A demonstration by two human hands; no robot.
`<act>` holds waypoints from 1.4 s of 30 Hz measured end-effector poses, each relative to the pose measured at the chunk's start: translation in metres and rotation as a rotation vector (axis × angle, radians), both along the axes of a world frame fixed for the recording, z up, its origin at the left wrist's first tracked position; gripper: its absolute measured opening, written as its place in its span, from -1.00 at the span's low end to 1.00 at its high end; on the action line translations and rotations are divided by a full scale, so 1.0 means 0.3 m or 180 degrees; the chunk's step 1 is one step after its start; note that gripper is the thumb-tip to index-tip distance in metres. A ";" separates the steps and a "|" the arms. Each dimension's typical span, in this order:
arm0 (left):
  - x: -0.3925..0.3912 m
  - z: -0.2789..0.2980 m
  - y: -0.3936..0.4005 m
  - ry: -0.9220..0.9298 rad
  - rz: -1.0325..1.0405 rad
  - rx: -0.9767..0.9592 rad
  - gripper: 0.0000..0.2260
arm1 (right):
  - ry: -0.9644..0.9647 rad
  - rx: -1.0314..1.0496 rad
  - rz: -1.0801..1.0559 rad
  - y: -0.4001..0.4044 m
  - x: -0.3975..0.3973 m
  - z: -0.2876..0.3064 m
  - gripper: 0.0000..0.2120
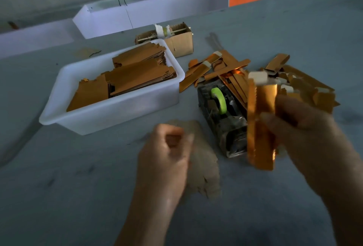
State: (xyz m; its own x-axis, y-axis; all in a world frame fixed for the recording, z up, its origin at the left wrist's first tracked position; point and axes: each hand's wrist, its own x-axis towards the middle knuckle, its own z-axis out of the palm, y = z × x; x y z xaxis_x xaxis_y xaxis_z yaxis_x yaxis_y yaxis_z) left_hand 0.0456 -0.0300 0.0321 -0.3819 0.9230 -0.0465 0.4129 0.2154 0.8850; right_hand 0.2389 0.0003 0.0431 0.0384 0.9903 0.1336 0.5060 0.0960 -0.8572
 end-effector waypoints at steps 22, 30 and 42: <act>-0.134 -0.106 0.085 0.0848 0.0170 -0.0922 -0.78 | -0.1343 0.0681 -0.0795 0.091 -0.068 -0.076 -0.70; -0.157 -0.077 0.069 -0.0027 0.0400 -0.0240 -0.69 | -0.1303 0.0691 -0.0636 0.059 -0.068 -0.075 -0.73; -0.014 0.019 -0.007 -0.2241 -0.0432 -0.0583 -0.78 | -0.0550 0.0897 -0.0453 -0.091 -0.101 -0.042 -0.76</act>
